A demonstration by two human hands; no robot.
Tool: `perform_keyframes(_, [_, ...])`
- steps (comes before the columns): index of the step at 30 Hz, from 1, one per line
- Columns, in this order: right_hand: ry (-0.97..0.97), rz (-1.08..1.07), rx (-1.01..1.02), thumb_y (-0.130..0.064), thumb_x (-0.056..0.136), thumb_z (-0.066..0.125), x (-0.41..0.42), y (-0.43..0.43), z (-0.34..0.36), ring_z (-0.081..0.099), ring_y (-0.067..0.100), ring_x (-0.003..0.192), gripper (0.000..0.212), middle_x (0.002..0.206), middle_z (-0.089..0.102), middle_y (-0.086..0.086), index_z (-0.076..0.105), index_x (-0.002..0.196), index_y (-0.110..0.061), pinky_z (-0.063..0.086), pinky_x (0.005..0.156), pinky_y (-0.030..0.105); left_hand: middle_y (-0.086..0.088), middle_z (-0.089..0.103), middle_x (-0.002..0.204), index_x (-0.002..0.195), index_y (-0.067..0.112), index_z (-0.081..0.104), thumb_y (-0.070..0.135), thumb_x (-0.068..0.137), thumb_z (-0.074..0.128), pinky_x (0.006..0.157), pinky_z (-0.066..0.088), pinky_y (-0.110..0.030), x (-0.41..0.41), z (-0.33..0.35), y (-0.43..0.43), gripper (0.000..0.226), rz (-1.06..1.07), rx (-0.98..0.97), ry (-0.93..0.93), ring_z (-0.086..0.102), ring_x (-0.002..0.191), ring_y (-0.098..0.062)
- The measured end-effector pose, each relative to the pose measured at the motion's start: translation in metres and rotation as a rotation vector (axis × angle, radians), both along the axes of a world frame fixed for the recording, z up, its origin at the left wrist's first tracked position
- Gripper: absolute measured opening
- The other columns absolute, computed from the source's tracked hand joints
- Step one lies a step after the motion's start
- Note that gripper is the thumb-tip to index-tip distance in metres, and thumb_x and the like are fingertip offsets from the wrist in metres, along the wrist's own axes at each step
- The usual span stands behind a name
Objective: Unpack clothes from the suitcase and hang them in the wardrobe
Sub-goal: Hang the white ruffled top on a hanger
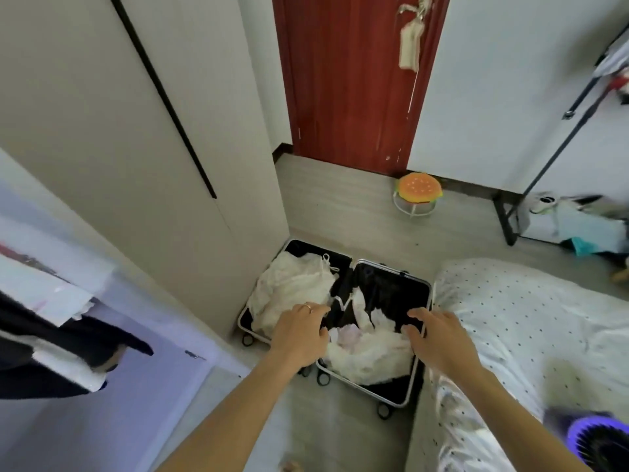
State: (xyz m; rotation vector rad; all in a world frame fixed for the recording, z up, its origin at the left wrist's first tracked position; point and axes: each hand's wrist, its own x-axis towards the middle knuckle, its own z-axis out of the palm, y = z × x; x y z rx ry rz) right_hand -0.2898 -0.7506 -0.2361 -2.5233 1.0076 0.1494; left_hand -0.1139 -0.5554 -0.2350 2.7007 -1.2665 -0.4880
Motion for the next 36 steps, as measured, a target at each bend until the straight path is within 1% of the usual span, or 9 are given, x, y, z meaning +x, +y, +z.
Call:
perform_keyframes(2, [0.031, -0.025, 0.020, -0.034, 0.100, 0.042, 0.004, -0.018, -0.012, 0.046, 0.022, 0.125, 0.039, 0.126, 0.063, -0.004, 0.050, 0.138, -0.028, 0.048, 0.094, 0.035, 0.002, 0.046, 0.148, 0.148, 0.028, 0.040, 0.029, 0.099, 0.042, 0.099, 0.038, -0.034, 0.007, -0.014, -0.020, 0.049, -0.035, 0.062, -0.003, 0.045, 0.131, -0.020])
perform_keyframes(5, [0.080, -0.064, 0.047, -0.034, 0.100, 0.041, 0.020, -0.043, -0.035, 0.047, 0.022, 0.123, 0.040, 0.119, 0.065, -0.004, 0.049, 0.138, -0.028, 0.048, 0.091, 0.035, 0.001, 0.045, 0.149, 0.149, 0.027, 0.038, 0.028, 0.098, 0.042, 0.102, 0.038, -0.035, 0.032, -0.044, -0.049, 0.051, -0.076, 0.110, 0.058, 0.044, 0.133, -0.021])
perform_keyframes(13, [0.222, -0.139, 0.093, -0.039, 0.097, 0.038, 0.066, -0.086, -0.099, 0.047, 0.025, 0.124, 0.044, 0.126, 0.063, -0.005, 0.045, 0.140, -0.031, 0.047, 0.096, 0.043, 0.000, 0.037, 0.155, 0.151, 0.025, 0.034, 0.030, 0.097, 0.042, 0.110, 0.035, -0.039, 0.102, -0.125, -0.108, 0.054, -0.158, 0.217, 0.112, 0.037, 0.139, -0.021])
perform_keyframes(18, [0.287, -0.120, 0.138, -0.039, 0.100, 0.038, 0.097, -0.113, -0.167, 0.042, 0.025, 0.131, 0.046, 0.134, 0.058, -0.004, 0.039, 0.144, -0.029, 0.042, 0.100, 0.038, -0.001, 0.031, 0.159, 0.152, 0.025, 0.033, 0.030, 0.098, 0.044, 0.110, 0.035, -0.039, 0.132, -0.196, -0.136, 0.055, -0.127, 0.271, 0.144, 0.035, 0.142, -0.022])
perform_keyframes(24, [0.349, -0.059, 0.270, -0.043, 0.099, 0.042, 0.117, -0.124, -0.304, 0.039, 0.025, 0.135, 0.051, 0.140, 0.053, 0.000, 0.036, 0.146, -0.027, 0.045, 0.102, 0.040, -0.003, 0.024, 0.162, 0.156, 0.023, 0.025, 0.033, 0.100, 0.044, 0.116, 0.030, -0.041, 0.141, -0.336, -0.148, 0.060, -0.050, 0.374, 0.223, 0.028, 0.146, -0.023])
perform_keyframes(26, [0.352, -0.057, 0.325, -0.045, 0.098, 0.044, 0.128, -0.121, -0.378, 0.037, 0.025, 0.135, 0.053, 0.140, 0.051, 0.001, 0.035, 0.146, -0.026, 0.046, 0.100, 0.040, -0.005, 0.025, 0.162, 0.155, 0.021, 0.024, 0.032, 0.100, 0.044, 0.116, 0.029, -0.040, 0.142, -0.409, -0.151, 0.060, -0.039, 0.384, 0.224, 0.029, 0.146, -0.024])
perform_keyframes(29, [0.388, -0.040, 0.382, -0.049, 0.096, 0.045, 0.139, -0.110, -0.450, 0.035, 0.027, 0.135, 0.058, 0.145, 0.046, 0.003, 0.033, 0.147, -0.023, 0.043, 0.101, 0.040, -0.006, 0.019, 0.164, 0.156, 0.017, 0.020, 0.031, 0.100, 0.044, 0.118, 0.025, -0.041, 0.140, -0.479, -0.145, 0.063, -0.024, 0.388, 0.224, 0.026, 0.147, -0.024])
perform_keyframes(32, [0.393, -0.016, 0.433, -0.055, 0.094, 0.048, 0.150, -0.092, -0.541, 0.031, 0.029, 0.138, 0.069, 0.154, 0.035, 0.004, 0.028, 0.151, -0.021, 0.039, 0.105, 0.040, -0.003, 0.003, 0.167, 0.159, 0.015, 0.004, 0.030, 0.104, 0.037, 0.121, 0.019, -0.044, 0.133, -0.565, -0.135, 0.066, -0.003, 0.436, 0.251, 0.013, 0.152, -0.022])
perform_keyframes(36, [0.412, 0.067, 0.452, -0.065, 0.090, 0.048, 0.169, -0.055, -0.647, 0.019, 0.031, 0.145, 0.087, 0.164, 0.009, 0.003, 0.011, 0.157, -0.023, 0.034, 0.108, 0.043, 0.000, -0.016, 0.165, 0.157, 0.015, -0.014, 0.034, 0.107, 0.026, 0.122, 0.010, -0.047, 0.126, -0.667, -0.109, 0.067, -0.025, 0.504, 0.235, -0.003, 0.154, -0.019])
